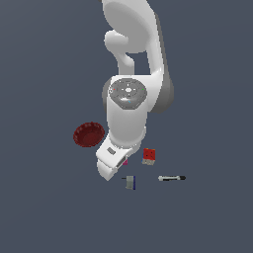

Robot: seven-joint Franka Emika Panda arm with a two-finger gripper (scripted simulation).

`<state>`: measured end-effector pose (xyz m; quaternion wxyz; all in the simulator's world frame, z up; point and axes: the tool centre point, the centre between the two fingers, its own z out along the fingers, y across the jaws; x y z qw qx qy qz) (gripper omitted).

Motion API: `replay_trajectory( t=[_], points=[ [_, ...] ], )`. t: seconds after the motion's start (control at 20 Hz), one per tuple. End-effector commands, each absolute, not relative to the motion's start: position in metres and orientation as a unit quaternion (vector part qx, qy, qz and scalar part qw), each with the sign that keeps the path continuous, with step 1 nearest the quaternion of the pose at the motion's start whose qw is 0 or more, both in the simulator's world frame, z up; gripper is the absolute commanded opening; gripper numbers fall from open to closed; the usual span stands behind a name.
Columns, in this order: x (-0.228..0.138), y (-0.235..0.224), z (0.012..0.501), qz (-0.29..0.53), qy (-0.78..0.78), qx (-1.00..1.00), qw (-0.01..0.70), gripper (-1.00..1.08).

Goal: Pick up a designated object from a clutter of objects.

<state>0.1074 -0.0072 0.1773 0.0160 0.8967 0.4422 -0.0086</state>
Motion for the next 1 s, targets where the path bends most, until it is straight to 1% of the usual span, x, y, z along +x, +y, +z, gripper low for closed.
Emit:
replay_trajectory(
  t=[0.0,0.6,0.95],
  points=[
    [0.113,-0.006,0.164,-0.009,0.474,0.880,0.015,1.00],
    [0.136,0.001,0.100,-0.005,0.609,0.793,0.006,1.00],
    [0.142,0.004,0.075,-0.002,0.656,0.755,0.002,1.00]
  ],
)
